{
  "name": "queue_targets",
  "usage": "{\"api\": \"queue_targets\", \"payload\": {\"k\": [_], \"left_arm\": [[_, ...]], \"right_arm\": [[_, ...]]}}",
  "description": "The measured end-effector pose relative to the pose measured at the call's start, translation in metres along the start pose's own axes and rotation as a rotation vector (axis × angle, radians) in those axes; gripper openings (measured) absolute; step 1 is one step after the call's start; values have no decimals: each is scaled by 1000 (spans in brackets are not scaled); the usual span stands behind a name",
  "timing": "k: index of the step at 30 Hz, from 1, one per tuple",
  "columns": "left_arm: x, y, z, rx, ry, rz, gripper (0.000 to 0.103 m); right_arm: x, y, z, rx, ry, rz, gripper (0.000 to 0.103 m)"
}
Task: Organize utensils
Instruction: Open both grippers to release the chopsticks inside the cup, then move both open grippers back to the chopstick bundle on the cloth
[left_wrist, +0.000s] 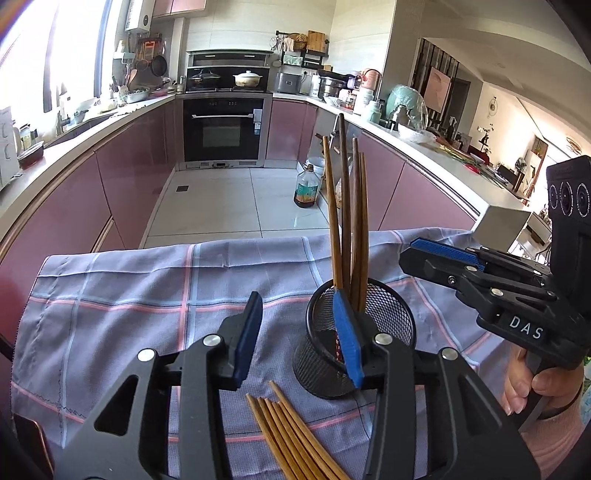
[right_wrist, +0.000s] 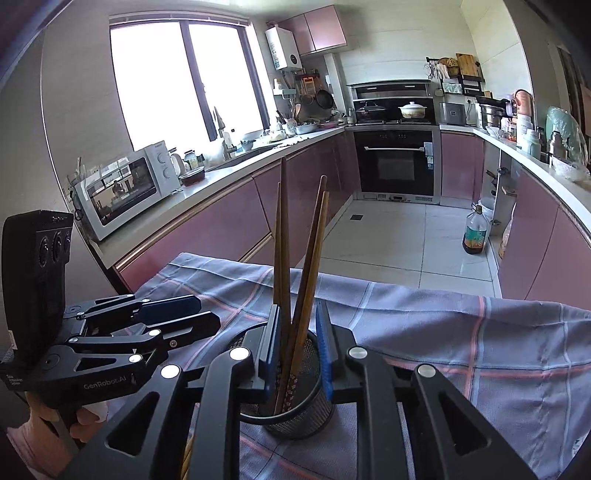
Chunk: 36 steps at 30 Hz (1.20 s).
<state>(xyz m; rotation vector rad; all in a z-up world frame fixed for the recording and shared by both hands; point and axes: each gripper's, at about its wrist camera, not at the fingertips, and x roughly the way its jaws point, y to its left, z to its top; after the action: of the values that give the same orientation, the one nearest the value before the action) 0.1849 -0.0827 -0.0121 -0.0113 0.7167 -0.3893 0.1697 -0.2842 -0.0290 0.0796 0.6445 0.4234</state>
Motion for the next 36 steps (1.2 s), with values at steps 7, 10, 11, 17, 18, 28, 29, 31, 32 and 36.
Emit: {"api": "queue_targets", "payload": {"k": [7,10,11,17,18,28,29,31,32,36], "left_arm": [[-25,3,-23,2,-50,63,52],[-36,7,-34,-1,-62,90,55],[-40,8,-39,2,-65,98,57],[-48,18,-70,1,-32,145,63],[-48,20,-76,-2,-20,154,63],[-31,38,-128,-45,91,179,65],[-29,38,-132,-47,99,179,65],[-26,39,-137,-61,115,167,65],[-25,38,-138,-62,118,167,65],[-20,35,-143,-61,140,165,65]], "right_arm": [[-22,17,-12,-49,-20,28,29],[-33,29,-22,-76,-26,53,35],[-35,33,-26,-84,-22,62,35],[-30,50,-55,-118,50,113,39],[-26,52,-60,-115,64,118,40],[10,62,-104,-88,223,125,45],[11,63,-106,-88,227,122,45],[12,64,-109,-82,236,123,45],[12,62,-111,-79,240,122,45],[19,65,-118,-82,261,108,45]]}}
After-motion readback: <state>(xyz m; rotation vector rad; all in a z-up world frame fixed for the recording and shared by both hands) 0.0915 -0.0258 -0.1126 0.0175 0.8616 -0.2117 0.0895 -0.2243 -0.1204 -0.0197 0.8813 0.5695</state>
